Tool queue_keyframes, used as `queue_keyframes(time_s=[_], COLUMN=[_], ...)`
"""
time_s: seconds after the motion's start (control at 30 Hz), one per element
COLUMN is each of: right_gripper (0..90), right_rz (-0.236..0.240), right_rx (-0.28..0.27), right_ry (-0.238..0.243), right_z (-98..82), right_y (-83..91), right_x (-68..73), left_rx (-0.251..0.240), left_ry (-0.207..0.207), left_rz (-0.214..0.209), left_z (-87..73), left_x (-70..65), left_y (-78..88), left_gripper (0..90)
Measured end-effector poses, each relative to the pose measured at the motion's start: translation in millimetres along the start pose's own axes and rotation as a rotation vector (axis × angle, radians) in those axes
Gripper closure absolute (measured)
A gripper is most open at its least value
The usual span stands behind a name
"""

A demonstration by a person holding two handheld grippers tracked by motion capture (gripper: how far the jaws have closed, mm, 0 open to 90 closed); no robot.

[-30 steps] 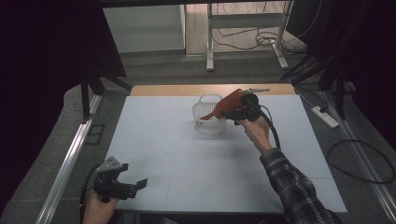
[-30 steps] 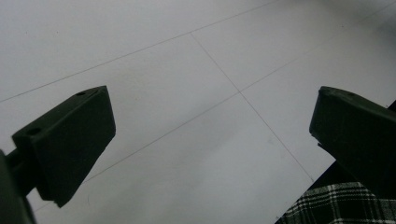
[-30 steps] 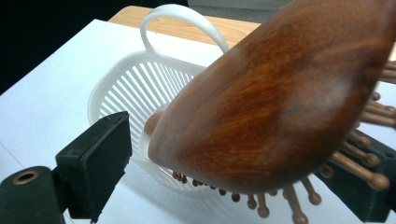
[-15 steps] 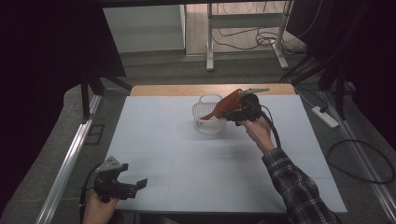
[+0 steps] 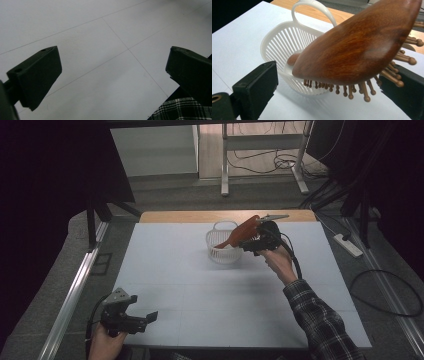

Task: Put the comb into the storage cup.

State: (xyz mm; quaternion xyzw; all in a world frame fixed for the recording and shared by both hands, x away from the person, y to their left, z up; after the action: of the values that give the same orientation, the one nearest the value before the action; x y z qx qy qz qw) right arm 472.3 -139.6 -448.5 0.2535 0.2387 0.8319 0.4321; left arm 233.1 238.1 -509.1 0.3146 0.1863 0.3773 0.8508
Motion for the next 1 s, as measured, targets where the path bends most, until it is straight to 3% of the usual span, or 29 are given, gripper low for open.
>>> queue_keyframes(time_s=[1.0], right_gripper=[0.0], right_rz=[-0.064], right_rx=[0.002], right_ry=[0.092], right_z=[-5.1], right_y=[13.2], right_x=[-3.7], left_rx=[0.001], left_ry=[0.000], left_rz=[0.001], left_z=[0.0], left_x=[0.1], left_y=[0.1], left_gripper=[0.6])
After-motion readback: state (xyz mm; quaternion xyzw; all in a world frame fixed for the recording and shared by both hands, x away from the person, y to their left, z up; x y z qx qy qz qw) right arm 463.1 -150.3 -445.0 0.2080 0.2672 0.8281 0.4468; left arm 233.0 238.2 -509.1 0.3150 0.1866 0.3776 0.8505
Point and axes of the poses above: each handheld gripper's, and its own axes: y roughly backward along the jaws, z roughly out of its top, x roughly to its left, the point moved 4 cm from there along -y, roughly forward along the jaws, and after that the axes turned 10 degrees about -y, right-handed, at the moved point
